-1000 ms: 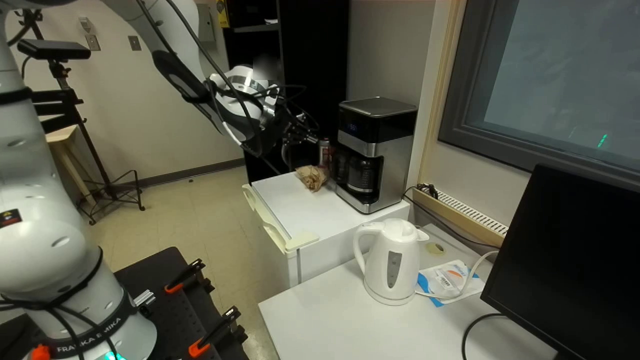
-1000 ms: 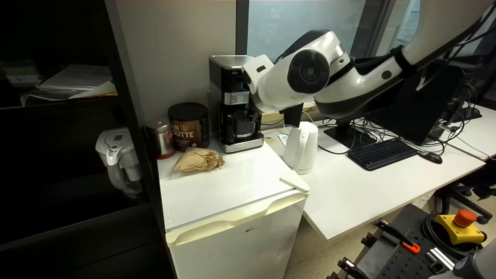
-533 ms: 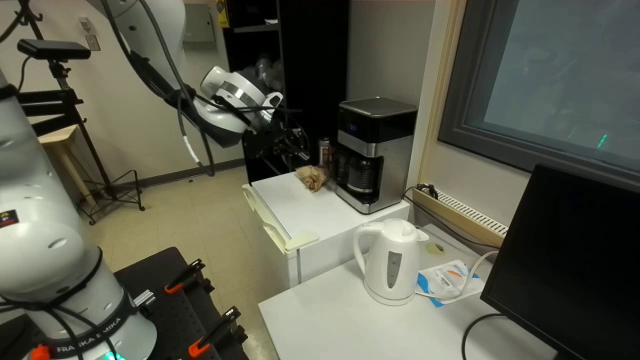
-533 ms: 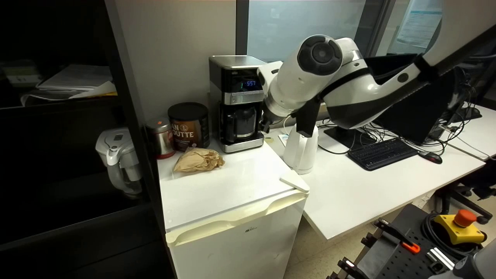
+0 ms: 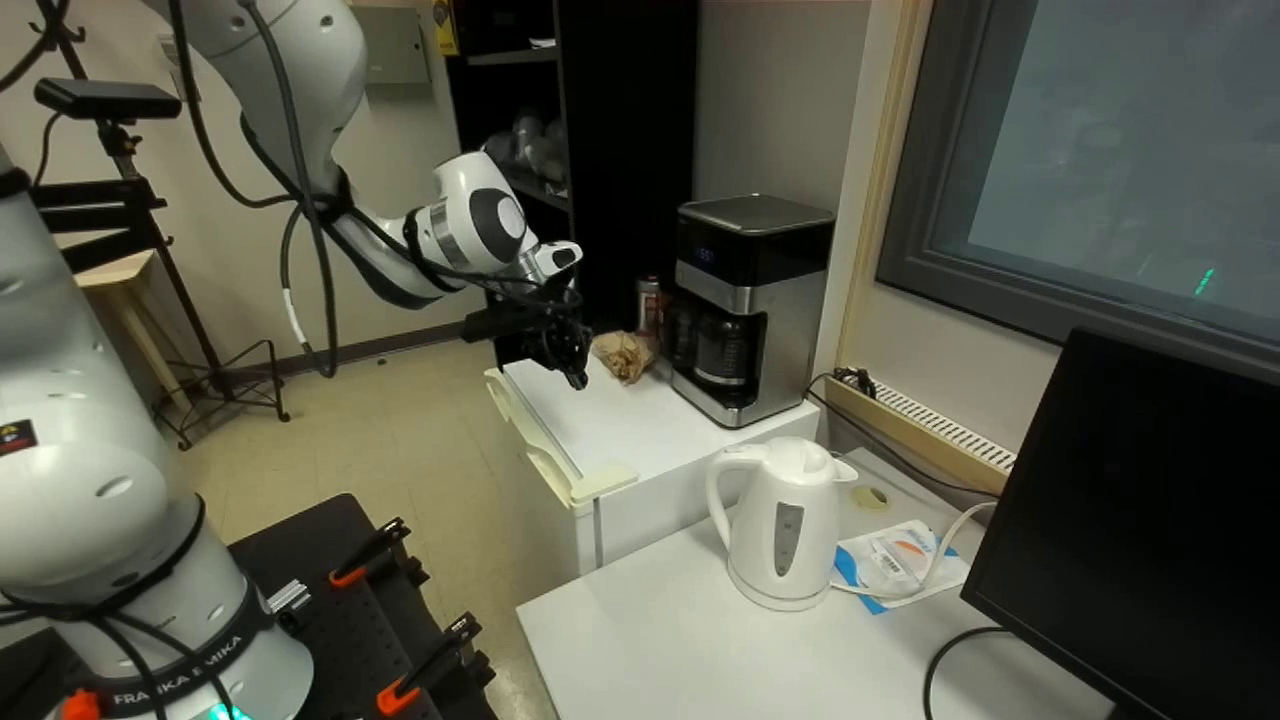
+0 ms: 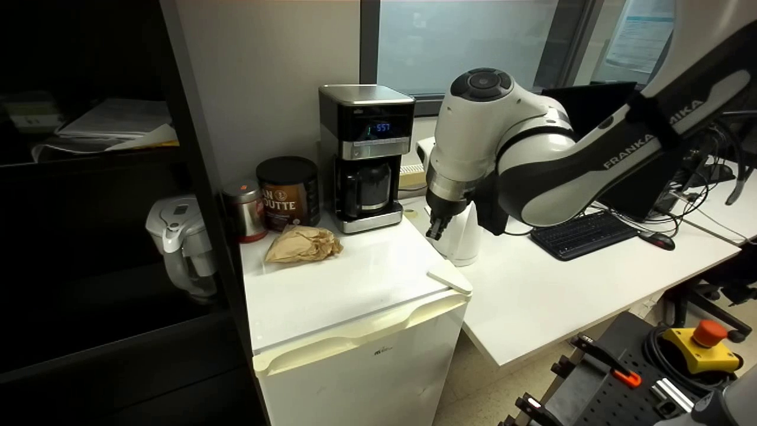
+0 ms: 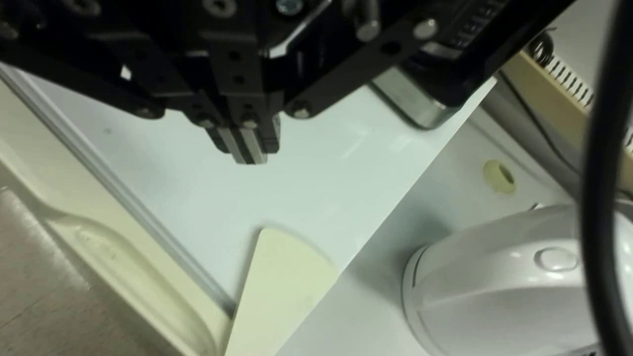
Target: Press a button on the coffee maker machine
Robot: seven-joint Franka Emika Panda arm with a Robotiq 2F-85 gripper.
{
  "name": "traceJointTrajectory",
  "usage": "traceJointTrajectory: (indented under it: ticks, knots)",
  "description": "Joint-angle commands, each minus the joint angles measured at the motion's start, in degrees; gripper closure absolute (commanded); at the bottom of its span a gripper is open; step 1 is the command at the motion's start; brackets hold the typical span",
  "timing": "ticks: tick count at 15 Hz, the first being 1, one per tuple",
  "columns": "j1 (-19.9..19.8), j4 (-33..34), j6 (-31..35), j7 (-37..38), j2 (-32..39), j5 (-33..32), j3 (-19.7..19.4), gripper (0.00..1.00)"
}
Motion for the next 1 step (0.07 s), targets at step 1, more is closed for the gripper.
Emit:
traceJointTrajectory:
  ticks: [1]
  knots:
    - [1.0, 0.3, -7.3, -13.1, -0.4, 15.7, 0.4, 1.00]
